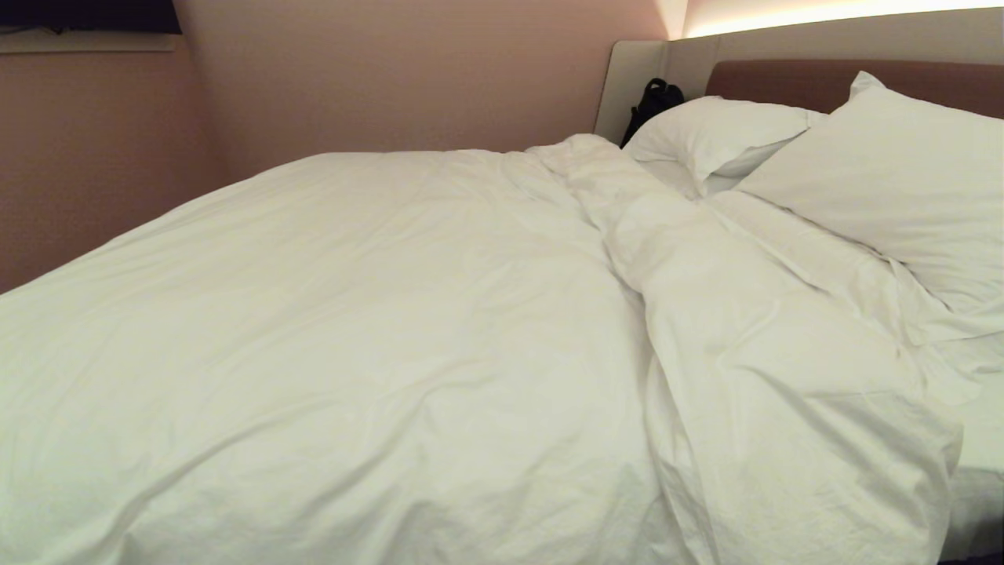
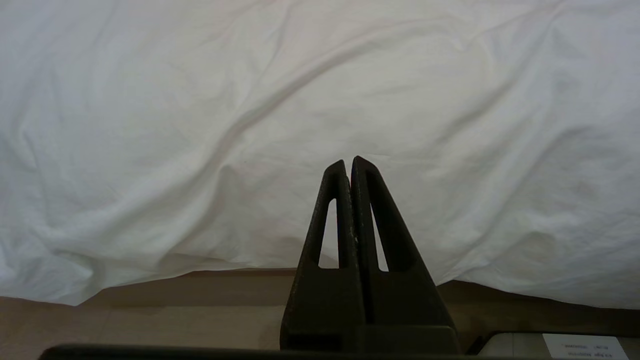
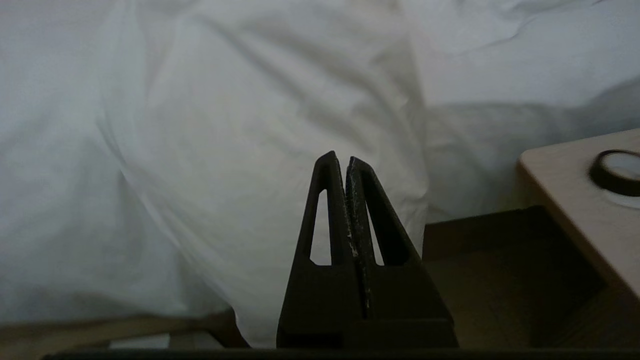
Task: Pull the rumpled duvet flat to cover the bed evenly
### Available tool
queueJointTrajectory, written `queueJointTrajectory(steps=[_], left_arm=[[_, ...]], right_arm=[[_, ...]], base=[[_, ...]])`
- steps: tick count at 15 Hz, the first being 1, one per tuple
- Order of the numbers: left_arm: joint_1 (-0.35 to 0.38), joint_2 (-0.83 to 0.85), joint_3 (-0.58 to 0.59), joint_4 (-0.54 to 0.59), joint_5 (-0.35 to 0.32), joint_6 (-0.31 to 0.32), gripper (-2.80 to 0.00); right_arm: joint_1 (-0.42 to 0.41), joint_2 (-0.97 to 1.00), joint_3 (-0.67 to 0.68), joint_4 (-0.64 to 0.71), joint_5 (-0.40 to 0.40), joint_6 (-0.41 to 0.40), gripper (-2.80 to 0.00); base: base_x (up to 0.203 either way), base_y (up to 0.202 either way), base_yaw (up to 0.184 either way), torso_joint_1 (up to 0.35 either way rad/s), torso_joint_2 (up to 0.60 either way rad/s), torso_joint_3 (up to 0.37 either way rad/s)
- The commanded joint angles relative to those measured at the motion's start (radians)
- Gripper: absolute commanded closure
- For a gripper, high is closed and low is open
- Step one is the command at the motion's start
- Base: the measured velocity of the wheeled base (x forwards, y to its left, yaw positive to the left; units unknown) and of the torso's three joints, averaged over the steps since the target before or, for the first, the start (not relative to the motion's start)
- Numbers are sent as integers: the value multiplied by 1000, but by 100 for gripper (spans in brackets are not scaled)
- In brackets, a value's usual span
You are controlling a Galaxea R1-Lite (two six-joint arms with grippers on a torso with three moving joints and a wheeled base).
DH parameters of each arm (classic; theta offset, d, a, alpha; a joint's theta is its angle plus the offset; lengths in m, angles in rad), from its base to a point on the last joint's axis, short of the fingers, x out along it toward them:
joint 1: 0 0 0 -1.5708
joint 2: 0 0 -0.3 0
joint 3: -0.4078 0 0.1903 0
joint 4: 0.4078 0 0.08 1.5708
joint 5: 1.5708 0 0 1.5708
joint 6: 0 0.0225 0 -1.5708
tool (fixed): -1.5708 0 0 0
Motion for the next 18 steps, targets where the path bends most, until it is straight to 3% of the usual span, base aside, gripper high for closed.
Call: queueJointTrajectory(steps=[1, 3, 9, 18], left_arm=[[0, 0, 0, 0, 0, 0, 0], [0, 0, 0, 0, 0, 1, 0], [0, 0, 0, 0, 0, 0, 0], [0, 0, 0, 0, 0, 1, 0]], right_arm=[[0, 0, 120, -303, 59, -94, 0], [0, 0, 236, -417, 95, -139, 0], [0, 0, 360, -447, 109, -150, 0], [2, 0, 369, -410, 103, -123, 0]], base=[[0, 0, 0, 0, 0, 0], [0, 0, 0, 0, 0, 0], [0, 0, 0, 0, 0, 0], [0, 0, 0, 0, 0, 0]])
